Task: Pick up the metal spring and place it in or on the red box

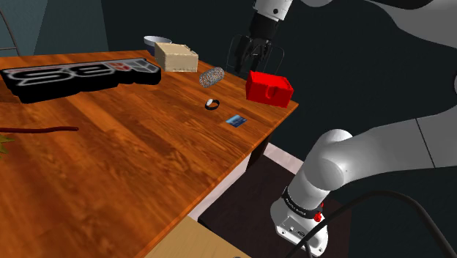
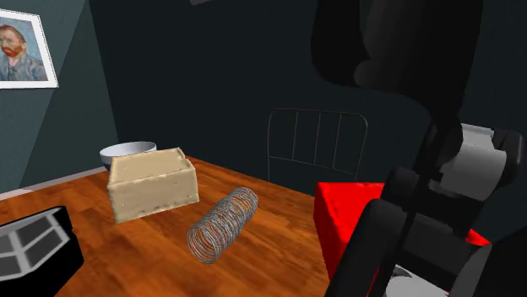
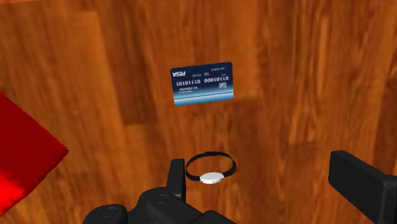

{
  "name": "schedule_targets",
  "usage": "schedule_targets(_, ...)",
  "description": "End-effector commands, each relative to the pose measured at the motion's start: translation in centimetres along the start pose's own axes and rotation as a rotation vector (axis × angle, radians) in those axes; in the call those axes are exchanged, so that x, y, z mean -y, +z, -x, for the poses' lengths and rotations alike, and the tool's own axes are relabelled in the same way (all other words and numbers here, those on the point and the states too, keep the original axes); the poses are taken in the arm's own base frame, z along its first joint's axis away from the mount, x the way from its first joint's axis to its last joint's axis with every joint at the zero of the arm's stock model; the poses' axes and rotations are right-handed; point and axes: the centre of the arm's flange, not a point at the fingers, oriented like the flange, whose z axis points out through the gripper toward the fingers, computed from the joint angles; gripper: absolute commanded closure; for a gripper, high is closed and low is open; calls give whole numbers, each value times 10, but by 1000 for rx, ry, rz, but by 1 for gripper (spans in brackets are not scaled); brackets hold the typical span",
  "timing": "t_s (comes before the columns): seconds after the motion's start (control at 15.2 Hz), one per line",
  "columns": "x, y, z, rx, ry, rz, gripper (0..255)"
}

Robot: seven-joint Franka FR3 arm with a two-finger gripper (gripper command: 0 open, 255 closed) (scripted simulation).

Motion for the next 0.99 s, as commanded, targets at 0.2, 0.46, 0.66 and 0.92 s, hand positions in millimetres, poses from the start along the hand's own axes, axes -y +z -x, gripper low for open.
schedule_targets(0.2,4,23,-22,-69,149,19,0)
schedule_targets(0.46,4,52,-54,-160,349,45,0)
schedule_targets(0.66,-1,71,-79,-229,498,64,0)
schedule_targets(0.92,-15,94,-113,-321,697,90,0)
